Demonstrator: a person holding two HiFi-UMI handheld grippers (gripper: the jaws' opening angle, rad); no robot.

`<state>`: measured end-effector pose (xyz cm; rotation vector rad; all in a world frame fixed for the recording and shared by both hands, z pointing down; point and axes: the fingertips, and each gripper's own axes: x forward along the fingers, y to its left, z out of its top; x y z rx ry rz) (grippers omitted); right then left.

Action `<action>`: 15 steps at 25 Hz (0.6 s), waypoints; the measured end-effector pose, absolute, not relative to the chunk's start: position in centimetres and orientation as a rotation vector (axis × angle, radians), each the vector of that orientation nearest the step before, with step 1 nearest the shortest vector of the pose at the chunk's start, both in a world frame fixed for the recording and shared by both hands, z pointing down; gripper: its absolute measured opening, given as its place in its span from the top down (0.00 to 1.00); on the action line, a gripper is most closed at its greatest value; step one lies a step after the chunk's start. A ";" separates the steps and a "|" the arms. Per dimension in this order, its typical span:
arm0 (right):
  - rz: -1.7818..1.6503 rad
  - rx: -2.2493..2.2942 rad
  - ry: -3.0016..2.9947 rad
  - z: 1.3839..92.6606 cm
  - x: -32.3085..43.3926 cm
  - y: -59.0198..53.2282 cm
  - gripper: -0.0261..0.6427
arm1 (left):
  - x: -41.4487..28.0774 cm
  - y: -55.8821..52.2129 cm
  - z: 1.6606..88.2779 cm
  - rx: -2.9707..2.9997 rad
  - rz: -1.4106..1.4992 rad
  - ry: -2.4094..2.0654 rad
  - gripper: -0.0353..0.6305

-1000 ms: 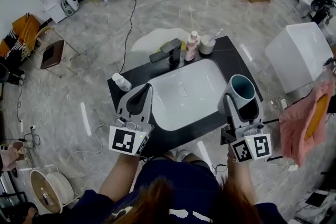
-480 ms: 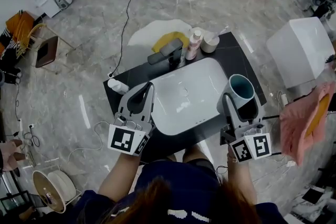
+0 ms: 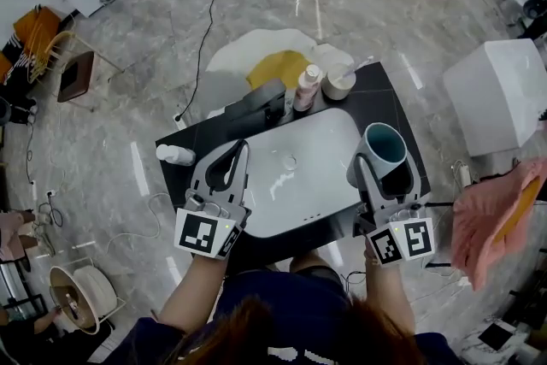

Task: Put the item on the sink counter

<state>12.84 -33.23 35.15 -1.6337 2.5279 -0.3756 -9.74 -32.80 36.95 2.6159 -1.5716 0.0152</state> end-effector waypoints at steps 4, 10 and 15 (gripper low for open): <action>-0.356 -1.652 2.561 37.0 15.1 -36.7 0.41 | -7.5 -35.3 38.0 2.594 0.018 -1.572 0.91; -0.304 -1.701 2.620 41.4 18.4 -42.3 0.41 | -4.4 -38.2 40.7 2.528 0.002 -1.544 0.91; -0.172 -1.765 2.636 45.2 19.8 -46.6 0.41 | -3.2 -40.3 43.0 2.478 0.026 -1.541 0.91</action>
